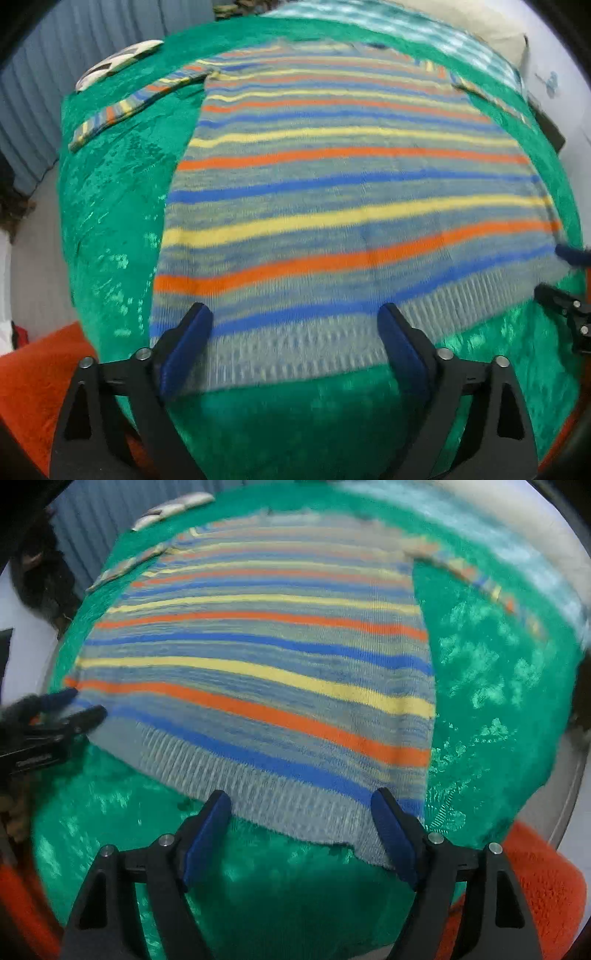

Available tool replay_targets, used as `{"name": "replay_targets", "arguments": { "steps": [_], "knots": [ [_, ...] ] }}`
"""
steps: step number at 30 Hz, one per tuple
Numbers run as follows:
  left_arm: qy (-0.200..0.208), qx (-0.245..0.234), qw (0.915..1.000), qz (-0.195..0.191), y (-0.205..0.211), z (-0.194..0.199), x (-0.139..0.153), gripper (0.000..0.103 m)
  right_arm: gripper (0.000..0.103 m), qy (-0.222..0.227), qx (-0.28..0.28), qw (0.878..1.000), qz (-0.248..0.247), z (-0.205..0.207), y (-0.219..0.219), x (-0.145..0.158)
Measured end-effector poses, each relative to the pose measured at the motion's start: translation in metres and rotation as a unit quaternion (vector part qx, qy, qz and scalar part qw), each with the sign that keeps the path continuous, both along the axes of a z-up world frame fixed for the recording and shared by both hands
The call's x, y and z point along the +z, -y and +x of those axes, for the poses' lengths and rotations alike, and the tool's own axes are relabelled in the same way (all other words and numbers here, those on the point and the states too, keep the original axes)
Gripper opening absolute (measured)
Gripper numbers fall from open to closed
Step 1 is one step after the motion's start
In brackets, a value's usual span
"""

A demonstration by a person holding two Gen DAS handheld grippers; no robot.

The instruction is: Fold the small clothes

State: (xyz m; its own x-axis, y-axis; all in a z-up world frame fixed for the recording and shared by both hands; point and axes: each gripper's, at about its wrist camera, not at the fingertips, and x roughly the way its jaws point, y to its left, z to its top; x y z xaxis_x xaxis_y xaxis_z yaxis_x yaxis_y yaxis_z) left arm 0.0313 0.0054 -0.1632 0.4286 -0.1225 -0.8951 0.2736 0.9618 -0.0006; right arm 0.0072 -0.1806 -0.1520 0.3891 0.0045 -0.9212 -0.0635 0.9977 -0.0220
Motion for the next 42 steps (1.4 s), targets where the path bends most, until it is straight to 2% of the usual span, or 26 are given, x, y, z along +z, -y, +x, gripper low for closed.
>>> {"name": "replay_targets", "arguments": {
  "steps": [1, 4, 8, 11, 15, 26, 42],
  "knots": [
    [-0.008, 0.004, 0.9999, -0.011, -0.003, 0.002, 0.003, 0.093, 0.080, -0.002, 0.009, 1.000, -0.019, -0.003, -0.006, 0.001],
    [-0.005, 0.016, 0.9989, -0.044, -0.012, 0.005, 0.008, 0.092, 0.080, 0.008, 0.004, 0.999, -0.035, -0.004, -0.009, 0.009],
    [0.046, 0.036, 0.9961, -0.066, -0.024, 0.008, 0.019, 0.092, 0.080, 0.068, -0.020, 0.995, -0.063, -0.013, -0.010, 0.032],
    [0.067, 0.047, 0.9950, -0.058, -0.021, 0.012, 0.025, 0.092, 0.083, 0.102, -0.034, 0.992, -0.073, -0.014, -0.010, 0.046],
    [0.062, 0.054, 0.9954, -0.049, -0.019, 0.012, 0.023, 0.092, 0.084, 0.090, -0.050, 0.992, -0.078, -0.007, -0.005, 0.042],
    [0.083, 0.070, 0.9937, -0.026, -0.026, 0.010, 0.021, 0.092, 0.084, 0.086, -0.093, 0.988, -0.083, -0.004, 0.011, 0.037],
    [0.092, 0.057, 0.9941, 0.001, -0.014, 0.012, 0.019, 0.093, 0.084, 0.083, -0.121, 0.984, -0.097, -0.004, 0.020, 0.034]
  ]
}}
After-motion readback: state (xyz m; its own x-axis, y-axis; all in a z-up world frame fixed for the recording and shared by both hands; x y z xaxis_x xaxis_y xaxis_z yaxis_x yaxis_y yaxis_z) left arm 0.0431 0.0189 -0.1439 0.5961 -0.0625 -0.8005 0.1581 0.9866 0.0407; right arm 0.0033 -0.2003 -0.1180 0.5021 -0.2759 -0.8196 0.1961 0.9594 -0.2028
